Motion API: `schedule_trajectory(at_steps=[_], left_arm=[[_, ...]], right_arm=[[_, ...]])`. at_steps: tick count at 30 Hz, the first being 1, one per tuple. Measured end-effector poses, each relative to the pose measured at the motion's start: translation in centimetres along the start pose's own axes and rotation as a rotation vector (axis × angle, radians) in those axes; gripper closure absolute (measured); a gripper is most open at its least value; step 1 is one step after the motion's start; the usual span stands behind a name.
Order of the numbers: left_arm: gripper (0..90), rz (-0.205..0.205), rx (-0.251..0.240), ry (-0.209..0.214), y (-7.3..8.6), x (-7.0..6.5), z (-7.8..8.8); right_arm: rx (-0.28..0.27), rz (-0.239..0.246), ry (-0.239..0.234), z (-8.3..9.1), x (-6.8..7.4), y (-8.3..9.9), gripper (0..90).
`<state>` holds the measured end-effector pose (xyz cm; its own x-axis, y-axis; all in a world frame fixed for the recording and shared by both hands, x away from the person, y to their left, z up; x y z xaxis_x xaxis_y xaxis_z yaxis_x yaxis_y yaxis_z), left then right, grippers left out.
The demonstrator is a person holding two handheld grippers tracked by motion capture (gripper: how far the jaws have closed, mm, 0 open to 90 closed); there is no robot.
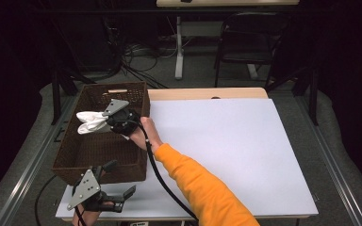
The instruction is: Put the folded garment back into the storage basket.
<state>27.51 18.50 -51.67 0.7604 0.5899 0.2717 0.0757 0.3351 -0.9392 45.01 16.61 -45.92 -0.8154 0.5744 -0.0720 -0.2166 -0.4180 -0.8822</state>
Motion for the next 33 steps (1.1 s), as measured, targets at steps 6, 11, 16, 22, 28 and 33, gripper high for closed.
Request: schedule_trajectory(at_steps=[6, 11, 16, 22, 28, 33], left_arm=[[1.2, 0.0, 0.0, 0.0, 0.0, 0.0, 0.0], [1.2, 0.001, -0.001, 0.0, 0.0, 0.0, 0.0], [1.2, 0.004, -0.002, 0.002, 0.0, -0.1, 0.0], [1.2, 0.004, -0.001, 0.003, 0.0, -0.1, 0.0], [1.2, 0.002, -0.001, 0.003, 0.0, -0.1, 0.0], [1.2, 0.003, -0.002, 0.002, 0.0, 0.0, 0.0]], right_arm=[[0.003, -0.003, -0.004, -0.3, 0.0, 0.3, 74.6], [0.009, -0.008, -0.005, -0.4, 0.0, 0.5, 74.5], [0.015, -0.002, -0.004, -0.4, 0.1, 0.6, 74.4], [0.016, -0.005, -0.004, -0.4, 0.0, 0.8, 74.4], [0.027, -0.003, -0.005, -0.7, 0.0, 1.2, 74.3], [0.033, -0.006, -0.005, -0.9, 0.0, 1.4, 74.1]])
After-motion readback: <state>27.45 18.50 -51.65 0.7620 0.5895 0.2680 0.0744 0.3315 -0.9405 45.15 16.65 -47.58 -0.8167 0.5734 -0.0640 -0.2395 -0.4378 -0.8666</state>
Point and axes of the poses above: each handheld gripper's, and its own axes: z roughly backward along the jaws, y roughly out of its underside, x roughly to its left, the point moved 7 cm from there along -z, roughly forward along the jaws, and after that the axes turned 11 degrees about -z, right-handed, at the moved point
